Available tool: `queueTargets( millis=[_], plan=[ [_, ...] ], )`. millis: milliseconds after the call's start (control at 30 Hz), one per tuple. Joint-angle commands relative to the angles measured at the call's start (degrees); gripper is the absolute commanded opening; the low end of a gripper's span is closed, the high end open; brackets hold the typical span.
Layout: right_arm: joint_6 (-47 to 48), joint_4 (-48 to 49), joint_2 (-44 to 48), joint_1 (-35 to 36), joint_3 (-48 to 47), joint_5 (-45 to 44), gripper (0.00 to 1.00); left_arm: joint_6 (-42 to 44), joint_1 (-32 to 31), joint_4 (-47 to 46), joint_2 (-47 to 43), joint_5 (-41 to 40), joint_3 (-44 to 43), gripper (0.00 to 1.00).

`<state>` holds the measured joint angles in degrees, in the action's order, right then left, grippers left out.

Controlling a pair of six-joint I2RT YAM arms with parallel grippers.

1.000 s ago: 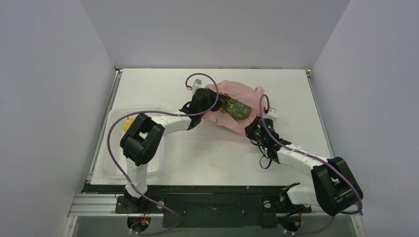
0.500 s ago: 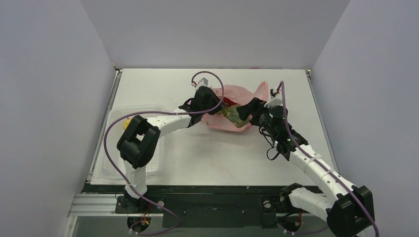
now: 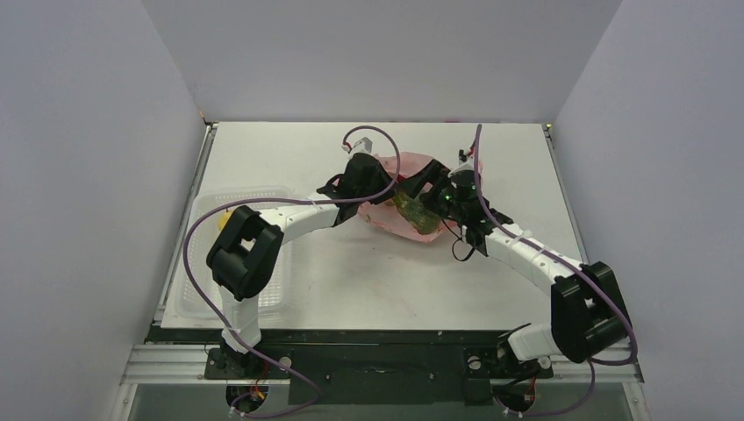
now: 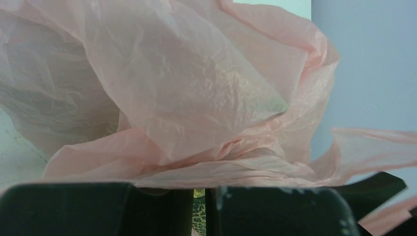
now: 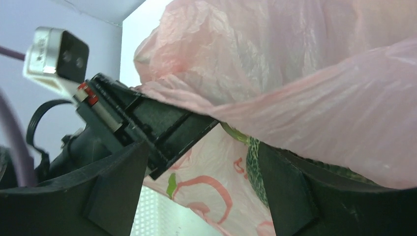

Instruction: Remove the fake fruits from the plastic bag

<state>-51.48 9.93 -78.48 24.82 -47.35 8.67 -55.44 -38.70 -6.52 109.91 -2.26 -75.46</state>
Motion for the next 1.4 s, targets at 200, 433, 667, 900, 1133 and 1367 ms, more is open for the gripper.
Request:
queueTargets(
  millis=[200,433,667,900,1133,1367],
  plan=[
    [-22.18,14.96,-9.53,-3.11,-5.00,3.27,0.83,4.84,0.72,-3.41,-2.76,0.89,2.20,0.00],
    [-28.06,16.89,-18.34,-7.08,-12.25,8.42,0.81,11.21,0.79,-5.01,-1.21,3.77,1.39,0.00],
    [-36.25,21.98,-24.49,-5.98,-19.38,13.05,0.63,13.51,-0.11,0.10,1.85,4.16,-1.75,0.00],
    [-50.73,34.76,-25.08,-4.64,-18.64,12.73,0.15,14.76,-0.14,5.89,4.50,1.08,-5.26,0.00],
    [-46.26,26.18,-24.51,-6.55,-22.47,9.27,0.06,17.14,-0.55,5.35,1.89,1.58,-2.85,0.00],
    [-49.71,32.70,-30.27,-7.56,-25.13,11.55,0.00,21.51,-1.71,2.89,-3.64,4.34,-1.33,0.00]
  ],
)
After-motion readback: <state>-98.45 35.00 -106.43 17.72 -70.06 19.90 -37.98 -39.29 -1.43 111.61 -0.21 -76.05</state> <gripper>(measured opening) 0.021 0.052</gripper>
